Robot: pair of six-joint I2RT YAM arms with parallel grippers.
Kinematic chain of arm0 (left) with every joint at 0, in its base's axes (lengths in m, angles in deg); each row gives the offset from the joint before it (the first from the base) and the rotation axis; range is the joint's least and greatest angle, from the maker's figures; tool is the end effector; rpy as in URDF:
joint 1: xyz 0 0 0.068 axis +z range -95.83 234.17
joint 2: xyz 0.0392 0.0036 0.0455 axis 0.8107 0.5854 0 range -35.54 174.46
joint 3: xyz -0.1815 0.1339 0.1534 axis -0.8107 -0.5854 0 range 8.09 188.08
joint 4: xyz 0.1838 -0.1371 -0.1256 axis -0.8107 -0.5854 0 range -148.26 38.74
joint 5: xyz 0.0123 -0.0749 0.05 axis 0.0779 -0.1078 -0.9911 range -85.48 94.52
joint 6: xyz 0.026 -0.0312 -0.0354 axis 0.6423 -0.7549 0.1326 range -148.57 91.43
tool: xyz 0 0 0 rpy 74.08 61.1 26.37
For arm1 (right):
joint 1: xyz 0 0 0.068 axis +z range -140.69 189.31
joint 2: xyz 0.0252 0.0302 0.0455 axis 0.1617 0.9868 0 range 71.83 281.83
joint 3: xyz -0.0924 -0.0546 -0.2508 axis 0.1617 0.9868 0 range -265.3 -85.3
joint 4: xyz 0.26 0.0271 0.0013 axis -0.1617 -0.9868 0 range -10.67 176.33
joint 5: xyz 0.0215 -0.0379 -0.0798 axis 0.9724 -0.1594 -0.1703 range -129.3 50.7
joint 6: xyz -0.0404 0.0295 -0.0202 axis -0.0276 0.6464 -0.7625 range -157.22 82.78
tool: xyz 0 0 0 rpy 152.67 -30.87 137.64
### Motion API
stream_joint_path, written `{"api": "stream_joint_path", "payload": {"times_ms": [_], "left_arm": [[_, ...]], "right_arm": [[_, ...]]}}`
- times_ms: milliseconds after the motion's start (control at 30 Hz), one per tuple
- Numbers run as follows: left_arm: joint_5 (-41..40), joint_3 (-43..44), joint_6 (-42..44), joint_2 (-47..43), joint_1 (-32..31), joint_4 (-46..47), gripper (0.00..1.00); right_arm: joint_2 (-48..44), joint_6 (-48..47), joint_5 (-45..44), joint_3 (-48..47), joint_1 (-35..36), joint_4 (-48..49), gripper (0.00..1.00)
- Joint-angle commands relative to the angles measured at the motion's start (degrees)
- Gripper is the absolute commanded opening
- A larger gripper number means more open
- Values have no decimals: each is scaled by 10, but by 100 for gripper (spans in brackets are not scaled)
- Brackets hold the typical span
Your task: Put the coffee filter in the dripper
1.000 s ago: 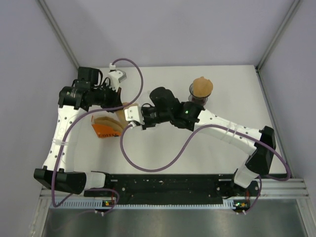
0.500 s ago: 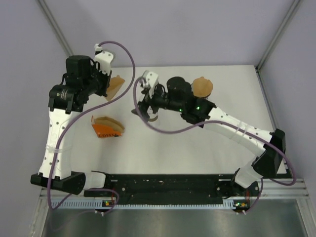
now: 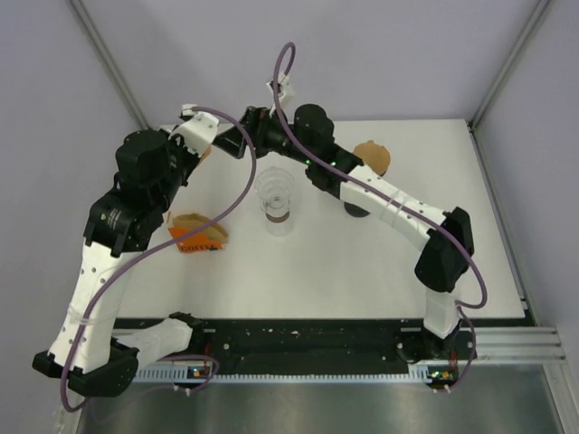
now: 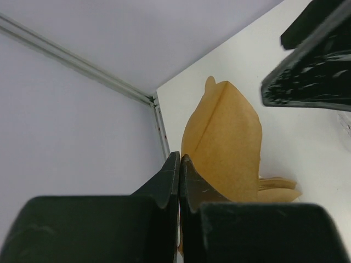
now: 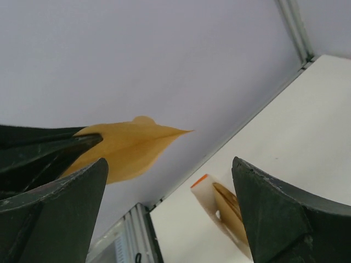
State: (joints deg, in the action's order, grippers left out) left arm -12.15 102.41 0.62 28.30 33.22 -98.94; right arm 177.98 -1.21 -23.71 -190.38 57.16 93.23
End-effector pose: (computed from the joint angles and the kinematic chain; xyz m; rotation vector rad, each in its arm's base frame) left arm 0.1788 -0.0575 0.4945 0.6072 1.7732 0.3710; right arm 0.2930 0.3379 0.4334 -0.4103 1.5817 1.3601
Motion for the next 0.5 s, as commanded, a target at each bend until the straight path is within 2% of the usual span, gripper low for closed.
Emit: {"api": "stream_joint_path", "payload": {"times_ms": [0,233,333,400,467], "left_arm": [[-65,-29,55,-31,-41,104,0],[-93,-53,76,-32,-78,134,0],[-108,-52,82,-30,-90,159,0],[-117,-48,82,-28,-97,170,0],[-130,-45,84,-27,-104,182,0]], "right_arm": [[30,116,31,-45,9,73,91],[77,139,58,-94,31,73,81],[98,162,71,-110,34,77,71],[113,173,76,-119,33,80,60],[121,183,81,-127,33,81,46]]}}
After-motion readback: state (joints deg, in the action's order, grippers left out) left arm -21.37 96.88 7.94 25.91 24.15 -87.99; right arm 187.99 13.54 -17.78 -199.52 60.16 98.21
